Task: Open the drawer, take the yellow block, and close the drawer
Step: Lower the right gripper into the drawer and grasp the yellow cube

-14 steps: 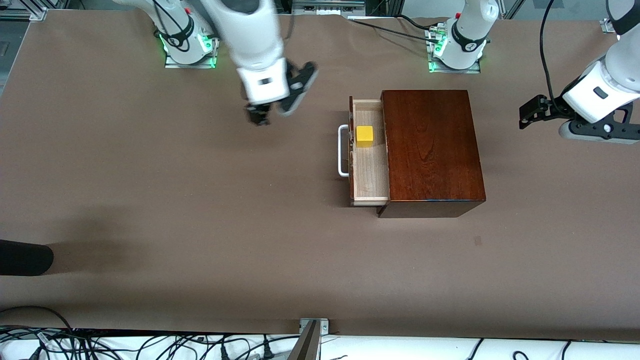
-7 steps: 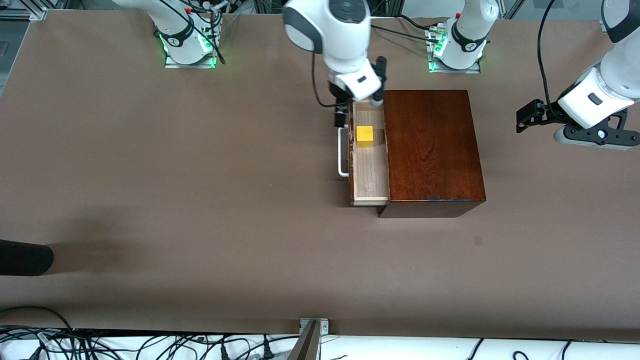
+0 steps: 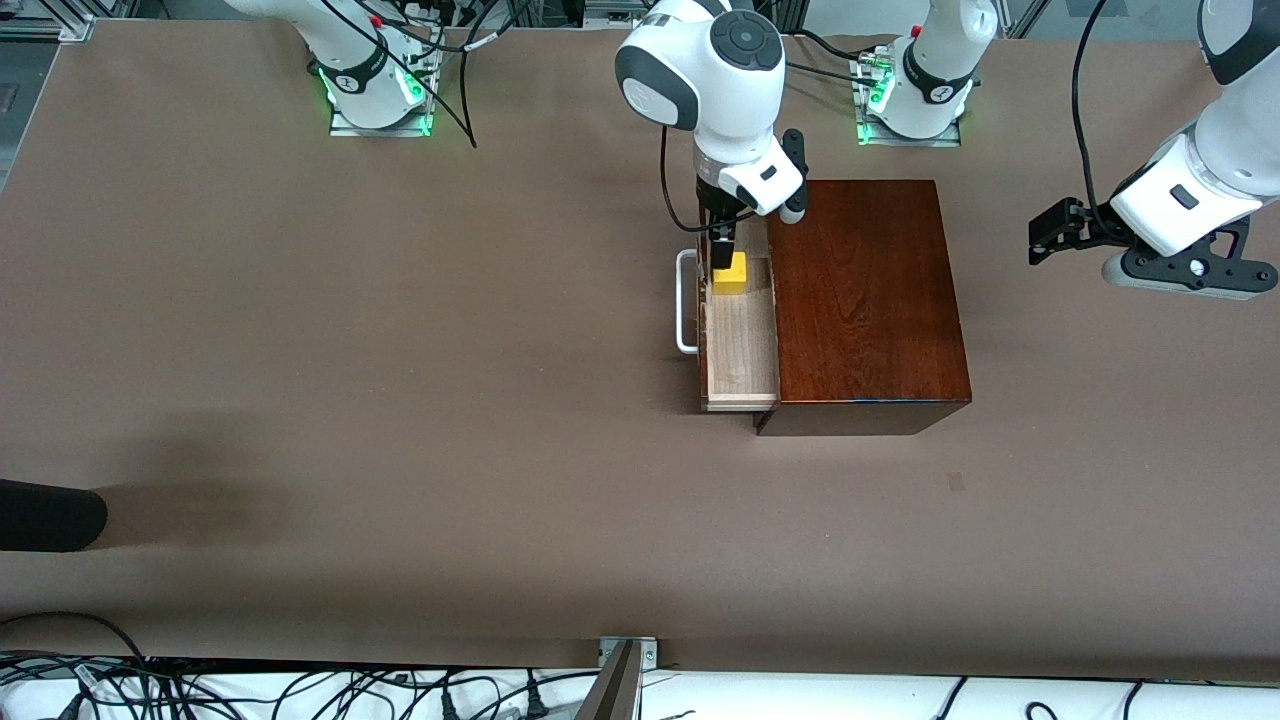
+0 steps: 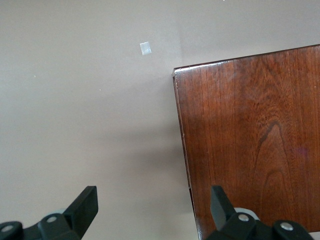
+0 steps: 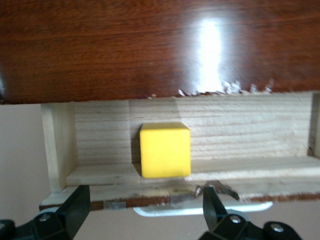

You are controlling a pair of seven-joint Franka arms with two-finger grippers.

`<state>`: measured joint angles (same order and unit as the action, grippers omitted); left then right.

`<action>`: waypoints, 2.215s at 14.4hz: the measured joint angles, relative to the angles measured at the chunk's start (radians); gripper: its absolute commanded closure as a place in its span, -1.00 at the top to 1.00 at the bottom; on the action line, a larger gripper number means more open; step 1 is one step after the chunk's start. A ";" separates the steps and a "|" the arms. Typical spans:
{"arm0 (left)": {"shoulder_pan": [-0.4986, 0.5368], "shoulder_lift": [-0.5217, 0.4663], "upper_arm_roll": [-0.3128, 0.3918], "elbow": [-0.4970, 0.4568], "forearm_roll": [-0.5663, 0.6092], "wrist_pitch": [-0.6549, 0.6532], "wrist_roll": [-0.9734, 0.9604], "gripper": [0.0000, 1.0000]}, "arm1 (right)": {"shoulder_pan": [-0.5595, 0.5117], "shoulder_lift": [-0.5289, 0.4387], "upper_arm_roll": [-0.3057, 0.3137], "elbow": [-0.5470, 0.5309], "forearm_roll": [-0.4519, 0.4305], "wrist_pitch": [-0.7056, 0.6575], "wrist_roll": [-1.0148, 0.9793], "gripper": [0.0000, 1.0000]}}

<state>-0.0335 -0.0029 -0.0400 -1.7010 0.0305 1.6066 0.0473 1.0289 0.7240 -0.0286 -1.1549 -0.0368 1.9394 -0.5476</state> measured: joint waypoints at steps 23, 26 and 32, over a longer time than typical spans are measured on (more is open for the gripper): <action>-0.004 0.000 -0.002 0.002 0.000 0.000 0.000 1.00 | 0.018 0.111 -0.012 0.005 -0.059 0.137 -0.047 -1.00; -0.003 0.000 -0.002 0.002 0.000 0.000 0.000 1.00 | 0.018 0.111 -0.016 0.013 -0.059 0.137 -0.039 -1.00; -0.004 0.000 -0.002 0.002 0.000 0.000 0.000 1.00 | 0.016 0.102 -0.020 0.148 -0.058 0.019 -0.038 -1.00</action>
<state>-0.0377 -0.0028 -0.0425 -1.6988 0.0305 1.6066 0.0474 1.0446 0.8264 -0.0485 -1.0072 -0.0951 1.9587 -0.5859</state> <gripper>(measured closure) 0.000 0.445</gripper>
